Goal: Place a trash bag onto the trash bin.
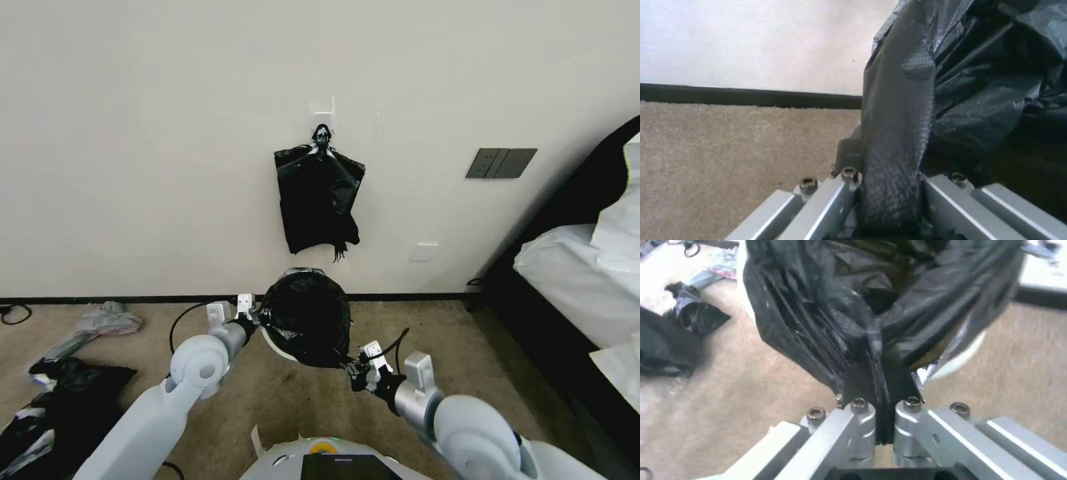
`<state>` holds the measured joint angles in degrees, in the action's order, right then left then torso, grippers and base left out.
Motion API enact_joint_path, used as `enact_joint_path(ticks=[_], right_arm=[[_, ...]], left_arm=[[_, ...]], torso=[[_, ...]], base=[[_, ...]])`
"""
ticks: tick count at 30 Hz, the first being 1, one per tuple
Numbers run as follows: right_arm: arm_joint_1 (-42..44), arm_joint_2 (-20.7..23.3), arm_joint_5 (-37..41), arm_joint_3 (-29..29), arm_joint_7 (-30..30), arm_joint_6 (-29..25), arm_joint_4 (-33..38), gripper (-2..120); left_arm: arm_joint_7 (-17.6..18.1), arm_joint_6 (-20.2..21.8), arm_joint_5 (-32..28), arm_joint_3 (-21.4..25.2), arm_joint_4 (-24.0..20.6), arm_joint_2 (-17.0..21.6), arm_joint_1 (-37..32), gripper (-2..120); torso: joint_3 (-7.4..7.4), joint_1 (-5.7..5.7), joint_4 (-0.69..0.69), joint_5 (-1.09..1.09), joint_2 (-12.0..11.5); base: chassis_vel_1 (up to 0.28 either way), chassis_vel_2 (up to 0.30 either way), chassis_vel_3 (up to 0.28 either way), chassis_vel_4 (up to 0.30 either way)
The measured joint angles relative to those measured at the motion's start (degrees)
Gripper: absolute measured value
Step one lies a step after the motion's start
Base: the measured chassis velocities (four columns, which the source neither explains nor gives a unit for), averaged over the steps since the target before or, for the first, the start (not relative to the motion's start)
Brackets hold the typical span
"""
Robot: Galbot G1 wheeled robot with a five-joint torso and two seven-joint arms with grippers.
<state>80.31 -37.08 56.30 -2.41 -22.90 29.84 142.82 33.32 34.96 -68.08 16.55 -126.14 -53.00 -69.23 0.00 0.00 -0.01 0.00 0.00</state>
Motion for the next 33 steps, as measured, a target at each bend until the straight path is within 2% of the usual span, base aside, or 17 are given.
enact_joint_path(ticks=[2, 3, 5, 6, 8, 15, 16, 18, 27, 31, 33], right_arm=[[1.94, -1.59, -10.27, 1.90, 4.45, -2.32, -1.35, 0], [1.94, -1.59, -10.27, 1.90, 4.45, -2.32, -1.35, 0], [2.95, -2.16, -16.78, 2.83, 7.46, -5.01, -2.32, 0], [2.95, -2.16, -16.78, 2.83, 7.46, -5.01, -2.32, 0], [3.48, -2.16, -23.90, 3.50, 10.91, -8.97, -3.46, 0], [4.16, -1.88, -33.67, 5.46, 15.77, -15.24, -5.07, 0], [4.21, -1.94, -36.07, 6.35, 16.60, -16.43, -5.91, 0], [3.22, -3.34, -46.16, 8.97, 18.44, -21.15, -10.49, 0], [4.28, -3.67, -50.13, 8.71, 19.15, -24.45, -12.35, 0], [4.52, -4.69, -54.60, 9.52, 19.70, -26.81, -14.13, 0], [4.53, -5.73, -59.41, 9.91, 20.49, -28.91, -16.21, 0]], left_arm=[[1.14, 0.18, -0.73, -0.54, -0.09, -0.23, 0.26, 1], [1.14, 0.18, -0.73, -0.54, -0.09, -0.23, 0.26, 1], [2.07, 0.19, -0.94, -0.89, -0.11, -0.51, 0.37, 1], [2.07, 0.19, -0.94, -0.89, -0.11, -0.51, 0.37, 1], [3.14, 0.17, -1.22, -1.33, -0.07, -0.94, 0.66, 1], [5.05, 0.18, -1.94, -2.26, 0.80, -1.83, 1.92, 1], [5.68, 0.19, -2.43, -2.56, 1.02, -2.14, 2.40, 1], [7.40, 0.21, -3.35, -3.33, 1.38, -3.05, 3.63, 1], [8.75, 0.07, -4.27, -2.99, 1.72, -3.54, 3.51, 1], [11.38, -0.43, -5.89, -3.33, 1.77, -4.51, 3.85, 1], [13.01, -1.21, -7.08, -3.86, 1.82, -5.26, 4.38, 1]], torso=[[0.00, 0.00, 0.00, 0.01, 0.00], [0.00, 0.00, 0.00, 0.01, 0.00], [0.00, 0.00, 0.00, 0.00, 0.00], [0.00, 0.00, 0.00, 0.00, 0.00], [0.00, 0.00, 0.01, 0.01, 0.00], [0.00, 0.00, 0.02, 0.00, 0.00], [0.01, 0.00, 0.01, -0.01, 0.00], [0.01, 0.00, 0.00, 0.01, 0.00], [0.01, 0.00, 0.01, 0.00, 0.00], [0.01, 0.00, 0.01, 0.01, 0.00], [0.00, 0.00, 0.00, 0.00, 0.00]], base=[[0.000, 0.000, 0.000, 0.000], [0.000, 0.000, 0.000, 0.000], [0.000, 0.000, 0.000, 0.000], [0.000, 0.000, 0.000, 0.000], [0.000, 0.000, 0.000, 0.000], [0.000, 0.000, 0.000, 0.000], [0.000, 0.000, 0.000, 0.000], [0.000, 0.000, 0.000, 0.000], [0.000, 0.000, 0.000, 0.000], [0.000, 0.000, 0.000, 0.000], [0.000, 0.000, 0.000, 0.000]])
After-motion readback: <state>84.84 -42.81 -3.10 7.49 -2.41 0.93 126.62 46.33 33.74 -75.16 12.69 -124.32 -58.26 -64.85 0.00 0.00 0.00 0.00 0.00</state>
